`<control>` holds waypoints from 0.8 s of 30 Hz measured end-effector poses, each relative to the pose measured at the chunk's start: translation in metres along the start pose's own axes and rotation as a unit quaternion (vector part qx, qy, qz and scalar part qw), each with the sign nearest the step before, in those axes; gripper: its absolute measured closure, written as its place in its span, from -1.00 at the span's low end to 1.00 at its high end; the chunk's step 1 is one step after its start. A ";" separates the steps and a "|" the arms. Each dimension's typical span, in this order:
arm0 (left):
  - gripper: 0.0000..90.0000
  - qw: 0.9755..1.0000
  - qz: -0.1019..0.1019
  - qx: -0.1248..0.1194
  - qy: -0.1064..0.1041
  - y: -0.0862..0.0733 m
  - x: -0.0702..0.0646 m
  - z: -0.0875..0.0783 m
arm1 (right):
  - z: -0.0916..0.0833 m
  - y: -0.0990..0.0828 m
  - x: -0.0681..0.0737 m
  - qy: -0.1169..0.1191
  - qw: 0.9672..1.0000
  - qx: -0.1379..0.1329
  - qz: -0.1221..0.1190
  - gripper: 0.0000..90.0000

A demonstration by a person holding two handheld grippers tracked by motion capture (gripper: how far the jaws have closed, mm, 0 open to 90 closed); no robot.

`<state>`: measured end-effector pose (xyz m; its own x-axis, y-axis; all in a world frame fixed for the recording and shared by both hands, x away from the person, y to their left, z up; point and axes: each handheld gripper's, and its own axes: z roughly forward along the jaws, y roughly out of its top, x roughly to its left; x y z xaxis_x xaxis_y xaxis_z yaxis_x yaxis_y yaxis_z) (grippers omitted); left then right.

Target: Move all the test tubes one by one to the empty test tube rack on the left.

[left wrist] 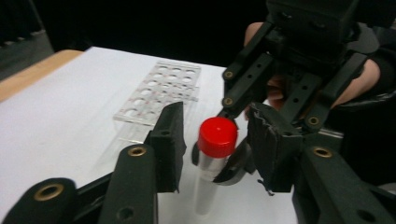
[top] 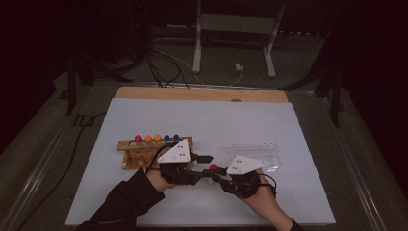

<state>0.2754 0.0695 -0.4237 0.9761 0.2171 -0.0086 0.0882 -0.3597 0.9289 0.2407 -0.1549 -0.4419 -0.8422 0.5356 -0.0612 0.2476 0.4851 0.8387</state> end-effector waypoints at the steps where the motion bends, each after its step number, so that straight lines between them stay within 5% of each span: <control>1: 0.30 1.000 0.003 0.001 0.001 0.000 0.000 0.001 | 0.000 0.000 0.000 0.000 1.000 -0.001 0.000 0.65; 8: 0.53 1.000 0.010 0.012 0.003 0.000 -0.001 0.008 | -0.001 0.001 0.000 0.001 1.000 -0.001 -0.001 0.65; 18: 0.59 1.000 0.020 0.022 0.006 0.002 0.001 0.009 | 0.000 0.000 -0.001 0.000 1.000 -0.004 0.006 0.63; 23: 0.59 0.999 0.023 0.016 0.020 0.005 0.002 0.002 | -0.003 0.000 -0.004 0.002 1.000 -0.013 0.019 0.30; 24: 0.60 0.999 0.024 0.014 0.023 0.006 0.002 0.000 | -0.005 0.000 -0.005 -0.009 1.000 -0.017 0.020 0.08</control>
<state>0.2780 0.0681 -0.4181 0.9691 0.2408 0.0540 0.0475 -0.3965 0.9168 0.2422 -0.1609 -0.4394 -0.8228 0.5671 -0.0370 0.2642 0.4394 0.8585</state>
